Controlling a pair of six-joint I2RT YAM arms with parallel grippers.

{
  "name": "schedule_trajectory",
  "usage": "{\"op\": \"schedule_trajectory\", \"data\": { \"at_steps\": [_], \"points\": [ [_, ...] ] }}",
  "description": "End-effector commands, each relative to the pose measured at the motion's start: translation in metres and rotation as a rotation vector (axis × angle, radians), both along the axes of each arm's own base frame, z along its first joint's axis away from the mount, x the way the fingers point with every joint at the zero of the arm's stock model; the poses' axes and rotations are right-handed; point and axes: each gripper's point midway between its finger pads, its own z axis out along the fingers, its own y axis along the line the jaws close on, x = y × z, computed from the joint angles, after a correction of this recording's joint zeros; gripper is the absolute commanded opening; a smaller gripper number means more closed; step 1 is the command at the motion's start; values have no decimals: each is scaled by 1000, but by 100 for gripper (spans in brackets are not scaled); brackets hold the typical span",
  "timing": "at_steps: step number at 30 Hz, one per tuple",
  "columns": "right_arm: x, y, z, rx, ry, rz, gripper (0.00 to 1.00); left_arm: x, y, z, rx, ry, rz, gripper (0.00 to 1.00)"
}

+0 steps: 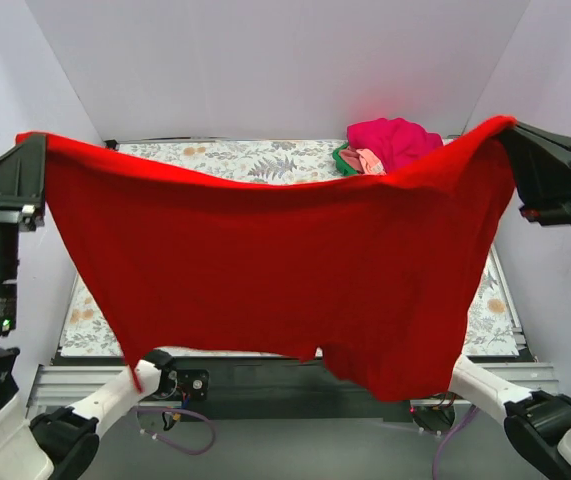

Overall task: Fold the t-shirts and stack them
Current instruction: Flatten the tshirt out

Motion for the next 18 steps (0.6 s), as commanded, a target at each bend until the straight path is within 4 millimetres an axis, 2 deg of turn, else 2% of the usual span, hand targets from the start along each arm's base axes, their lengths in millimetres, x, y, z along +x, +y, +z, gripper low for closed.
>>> {"op": "schedule_trajectory", "data": {
  "at_steps": [1,2,3,4,5,6,7,8,9,11,12,14,15,16,17,18],
  "points": [
    [67,12,-6,-22,59,-84,1,77,-17,-29,88,163,69,0],
    [81,14,-9,-20,71,-102,1,106,-23,-42,120,225,95,0],
    [105,17,-15,-35,95,-142,1,120,-24,-50,135,260,119,0],
    [119,19,-19,-45,108,-164,1,136,-20,-58,135,299,173,0],
    [134,21,-23,-57,114,-187,1,163,-24,-74,170,359,204,0],
    [148,24,-28,-65,129,-204,1,178,-25,-84,185,393,229,0],
    [175,31,-41,-89,166,-223,1,188,-23,-88,192,411,262,0],
    [188,36,-47,-100,179,-230,1,198,-19,-94,201,432,308,0],
    [216,46,-60,-124,204,-236,1,216,-18,-99,228,447,348,0],
    [240,61,-70,-155,214,-212,1,231,-15,-97,256,437,392,0],
    [262,71,-75,-165,221,-210,1,237,-9,-96,306,432,424,0],
    [279,72,-66,-153,195,-242,1,253,-5,-73,320,341,446,0],
    [300,79,-73,-160,203,-251,1,257,-3,-60,355,304,460,0],
    [291,74,-38,-115,114,-260,1,278,-7,-64,380,315,460,0],
    [302,79,-36,-102,105,-259,1,273,1,-37,371,249,461,0],
    [298,77,-20,-73,65,-257,1,280,2,-27,389,212,456,0]
  ]
}}
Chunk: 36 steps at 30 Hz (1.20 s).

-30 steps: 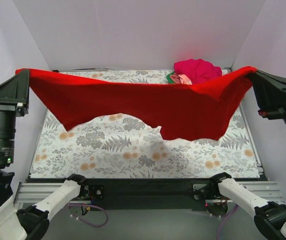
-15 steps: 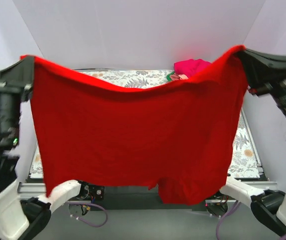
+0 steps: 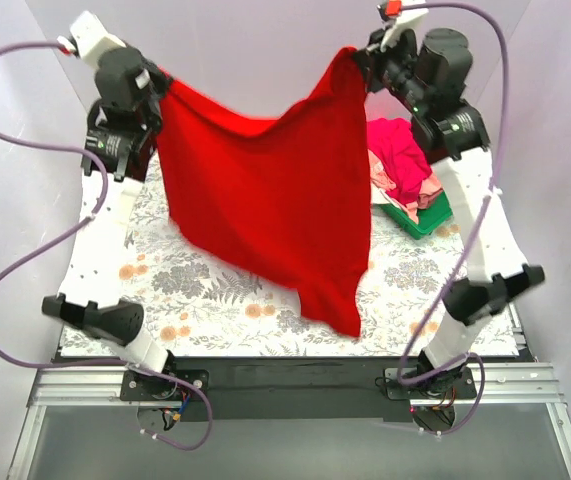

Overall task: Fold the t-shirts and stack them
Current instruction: Flatten the tshirt out

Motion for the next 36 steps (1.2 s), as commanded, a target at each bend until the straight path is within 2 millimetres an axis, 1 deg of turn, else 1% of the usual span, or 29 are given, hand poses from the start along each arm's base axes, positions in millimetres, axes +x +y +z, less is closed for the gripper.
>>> {"op": "schedule_trajectory", "data": {
  "at_steps": [1,2,3,4,6,7,8,9,10,11,12,13,14,15,16,17,18,19,21,22,23,24,25,26,27,28,30,33,36],
  "points": [
    [-49,-25,144,171,-419,-21,1,-22,32,112,44,-314,21,0],
    [-53,-25,150,189,-447,-12,1,-28,40,132,45,-368,24,0],
    [-70,-25,163,201,-494,23,1,-28,37,139,51,-391,0,0],
    [-66,-21,153,192,-484,37,1,-28,38,143,52,-403,-2,0],
    [-86,-28,166,199,-538,43,1,-31,41,143,60,-410,-5,0],
    [-86,-26,158,184,-523,52,1,-33,43,137,63,-396,-2,0],
    [-74,-20,132,141,-470,57,1,-53,48,144,72,-420,6,0],
    [-86,-18,124,119,-463,92,1,-36,49,107,79,-346,12,0],
    [-84,-14,107,95,-434,110,1,-39,51,94,82,-329,19,0],
    [-67,-3,55,50,-326,134,1,-41,54,80,92,-312,27,0],
    [-82,-2,44,19,-323,174,1,-46,58,42,89,-261,44,0],
    [-84,0,21,1,-284,192,1,-49,60,23,88,-235,54,0],
    [-83,2,-33,-31,-187,206,1,-52,60,0,79,-206,43,0],
    [-86,4,-56,-52,-155,226,1,-67,61,-7,64,-221,42,0],
    [-90,8,-88,-73,-109,265,1,-59,59,-69,61,-108,34,0],
    [-94,10,-113,-90,-70,284,1,-60,58,-92,40,-76,29,0],
    [-100,10,-162,-110,16,304,1,-68,57,-109,-12,-62,27,0],
    [-104,9,-184,-112,58,307,1,-68,55,-171,-39,53,24,0],
    [-115,8,-221,-121,125,324,1,-75,48,-223,-169,126,20,0],
    [-122,6,-258,-133,204,334,1,-81,45,-242,-217,148,22,0],
    [-128,4,-278,-139,248,335,1,-89,43,-286,-250,231,26,0],
    [-133,-1,-289,-139,273,320,1,-94,31,-303,-289,271,-27,0],
    [-144,-6,-324,-135,360,309,1,-99,26,-317,-350,290,-32,0],
    [-151,-9,-334,-118,393,295,1,-111,23,-354,-379,365,-29,0],
    [-155,-12,-346,-108,429,281,1,-117,22,-368,-394,395,-23,0],
    [-166,-15,-372,-105,496,277,1,-125,25,-384,-446,426,24,0],
    [-181,-13,-387,-38,596,286,1,-148,37,-419,-452,524,124,0],
    [-204,-12,-414,9,714,315,1,-170,39,-444,-507,605,186,0],
    [-221,-17,-435,31,836,283,1,-186,40,-454,-520,660,222,0]
  ]
}}
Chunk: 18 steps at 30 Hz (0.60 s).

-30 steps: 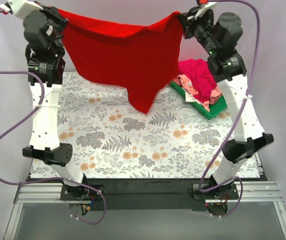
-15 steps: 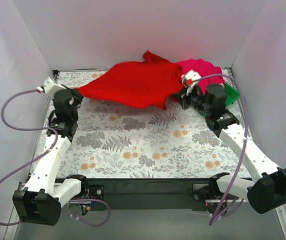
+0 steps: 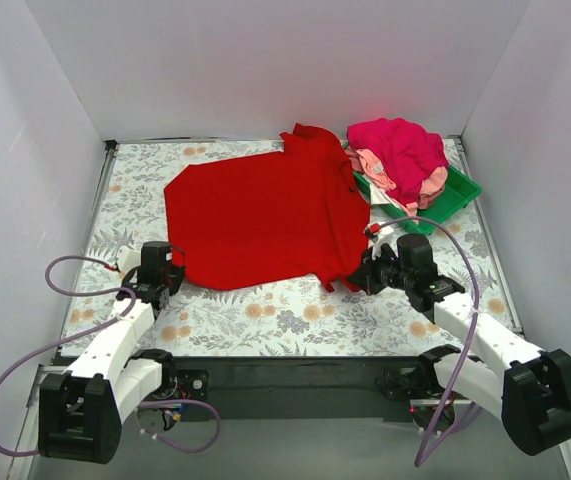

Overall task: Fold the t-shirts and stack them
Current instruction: Flatten the tshirt out

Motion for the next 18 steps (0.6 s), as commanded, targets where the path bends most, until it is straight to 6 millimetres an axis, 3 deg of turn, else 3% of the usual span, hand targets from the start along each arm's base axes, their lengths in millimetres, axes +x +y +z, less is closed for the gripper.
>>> {"op": "schedule_trajectory", "data": {
  "at_steps": [1,4,5,7,10,12,18],
  "points": [
    [-19,2,-8,50,140,-38,1,-21,10,-6,-27,51,111,0],
    [-39,-6,-24,-31,233,-97,1,-38,23,-2,-13,81,206,0],
    [-40,-8,-20,-37,227,-123,1,-52,28,-5,-17,128,260,0],
    [-46,-17,-21,-57,259,-204,1,-55,35,13,-10,98,306,0],
    [-58,-23,-10,-43,269,-239,1,-65,40,24,-3,96,345,0],
    [-64,-26,-5,-31,269,-262,1,-73,42,20,-12,122,377,0],
    [-107,-29,-26,-82,449,-271,1,-93,48,4,-10,235,489,0]
  ]
}}
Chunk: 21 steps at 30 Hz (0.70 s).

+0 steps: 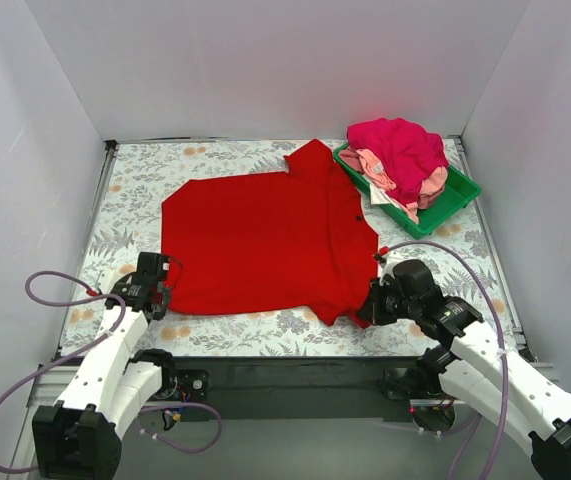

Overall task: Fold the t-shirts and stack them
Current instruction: Flatten the tshirt out

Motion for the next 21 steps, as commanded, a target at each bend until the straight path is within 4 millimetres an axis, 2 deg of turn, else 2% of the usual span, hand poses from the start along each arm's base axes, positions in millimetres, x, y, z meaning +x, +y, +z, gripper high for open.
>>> {"op": "schedule_trajectory", "data": {
  "at_steps": [1,8,9,11,12,14,15,16,18,19,20,21],
  "points": [
    [-29,-7,-15,-52,150,-41,1,-14,13,0,-40,6,271,0],
    [-61,-7,-31,-149,271,-40,1,-45,14,-10,-40,108,331,0],
    [-68,-8,-34,-152,299,-38,2,-48,14,-12,-47,98,334,7],
    [-79,-7,-36,-156,315,-5,3,-42,6,-13,-94,70,306,10],
    [-85,-5,-36,-148,329,14,7,-42,5,-12,-99,62,298,19],
    [-88,-1,-31,-128,315,56,22,-42,3,-5,-111,52,300,39],
    [-86,3,-22,-112,295,74,47,-41,3,-1,-109,50,286,48],
    [-83,4,-18,-118,265,100,61,-34,2,13,-119,12,278,60],
    [-67,6,-4,-124,189,86,98,-30,-1,27,-133,-13,249,61],
    [-57,10,11,-122,133,92,98,-25,-2,43,-145,-63,242,61],
    [-37,11,30,-125,46,44,98,-24,-1,52,-142,-86,231,61],
    [-31,7,28,-153,27,20,98,-22,0,61,-139,-115,232,61]
  ]
}}
